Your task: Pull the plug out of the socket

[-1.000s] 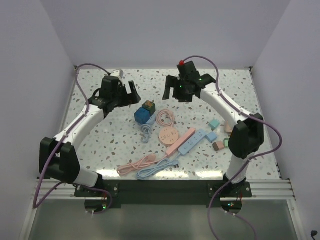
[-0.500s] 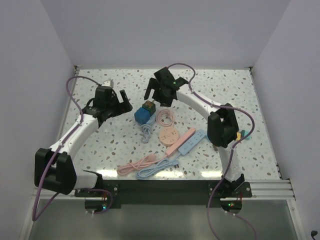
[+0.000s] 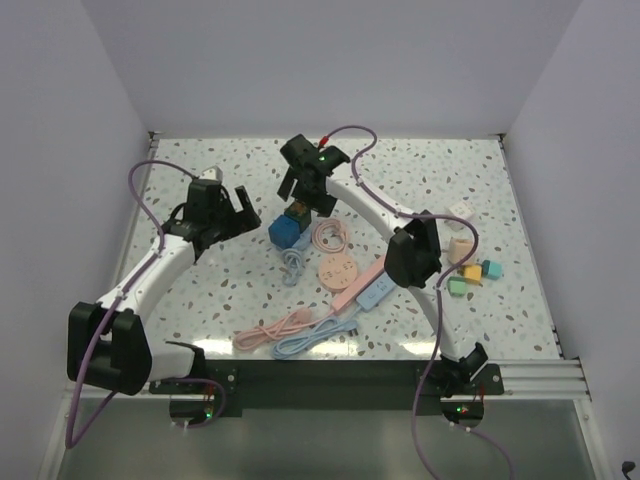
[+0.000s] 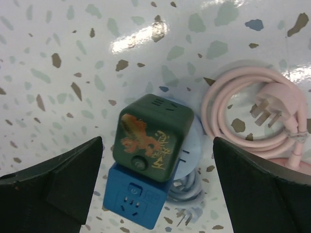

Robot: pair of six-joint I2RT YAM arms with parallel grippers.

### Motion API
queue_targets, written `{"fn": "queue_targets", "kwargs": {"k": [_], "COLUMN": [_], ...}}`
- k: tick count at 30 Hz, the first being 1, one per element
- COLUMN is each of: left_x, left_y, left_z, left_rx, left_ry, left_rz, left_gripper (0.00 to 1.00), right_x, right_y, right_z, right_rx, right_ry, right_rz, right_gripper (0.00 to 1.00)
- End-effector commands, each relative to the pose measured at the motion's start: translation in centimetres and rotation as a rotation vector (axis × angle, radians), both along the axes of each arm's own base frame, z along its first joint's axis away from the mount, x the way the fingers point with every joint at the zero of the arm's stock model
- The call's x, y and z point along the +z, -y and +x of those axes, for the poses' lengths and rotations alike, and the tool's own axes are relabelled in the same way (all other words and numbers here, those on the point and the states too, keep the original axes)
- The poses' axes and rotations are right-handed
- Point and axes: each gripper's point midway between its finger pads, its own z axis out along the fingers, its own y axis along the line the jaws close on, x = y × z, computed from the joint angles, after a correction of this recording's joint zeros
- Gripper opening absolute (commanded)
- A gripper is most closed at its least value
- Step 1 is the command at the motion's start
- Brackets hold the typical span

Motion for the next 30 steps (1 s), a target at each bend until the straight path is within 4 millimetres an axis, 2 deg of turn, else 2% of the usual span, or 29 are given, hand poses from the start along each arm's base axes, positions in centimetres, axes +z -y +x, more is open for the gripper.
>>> {"fn": "queue_targets", "kwargs": {"k": [1,4,10,14,16,17,19,20,21,22,24,25,26,28,29,30], "left_x": [0.8,0.1,0.2,-0.4,-0.6,-0.9,-1.2,-1.3,-1.4,-1.4,-1.6,-1.6,-1.4,-1.2,-1.0,-1.2], "left_y": [-0.6,-0.8,-0.9,-0.9,-0.6,-0.6,-0.5,-0.5,-0.4,-0.2,0.0,0.4,0.8,1.9,2.2,2.4], "left_z": [-0.2,-0.4,-0.6,-1.0,-1.2,-1.3,-1.5,-1.5,-1.5,-1.5,-1.5,-1.5,-1.3,-1.2,-0.8,-0.7], "left_rx": [0.034,0.036,0.034,0.033,0.016,0.015,0.009,0.007,0.001,-0.008,-0.022,-0.043,-0.064,-0.122,-0.136,-0.147], "left_ry": [0.041,0.027,0.03,0.016,0.012,0.005,0.001,0.0,0.0,0.002,0.003,0.005,0.023,0.038,0.059,0.061], "left_rz": [-0.015,-0.016,-0.018,-0.017,-0.028,-0.029,-0.03,-0.032,-0.033,-0.037,-0.04,-0.054,-0.067,-0.102,-0.114,-0.122], "left_gripper": [1.0,1.0,1.0,1.0,1.0,1.0,1.0,1.0,1.0,1.0,1.0,1.0,1.0,1.0,1.0,1.0], "right_x": [-0.7,-2.4,-3.9,-5.2,-4.9,-5.6,-4.3,-4.7,-4.4,-3.1,-3.1,-0.6,-1.5,-0.7,0.4,0.6], "right_y": [2.1,0.9,-1.0,-1.3,-1.7,-1.6,-2.4,-2.3,-2.3,-3.0,-3.1,-4.9,-4.7,-4.5,-5.6,-5.1], "right_z": [-0.7,-0.8,-1.0,-1.2,-1.1,-1.6,-1.5,-1.9,-1.9,-1.9,-2.4,-2.2,-3.0,-3.3,-4.2,-4.1], "right_rx": [-0.056,-0.032,-0.007,-0.002,0.014,0.022,0.054,0.063,0.075,0.12,0.173,0.288,0.33,0.426,0.509,0.517], "right_ry": [-0.028,-0.056,-0.087,-0.11,-0.103,-0.121,-0.096,-0.106,-0.099,-0.079,-0.087,-0.022,-0.044,-0.017,0.013,0.025], "right_rz": [-0.084,-0.062,-0.014,-0.009,0.016,0.014,0.07,0.069,0.081,0.122,0.157,0.253,0.259,0.286,0.382,0.401], "right_gripper": [0.99,0.99,0.98,0.9,0.81,0.75,0.62,0.42,0.29,0.17,0.0,0.0,0.0,0.0,0.0,0.0]}}
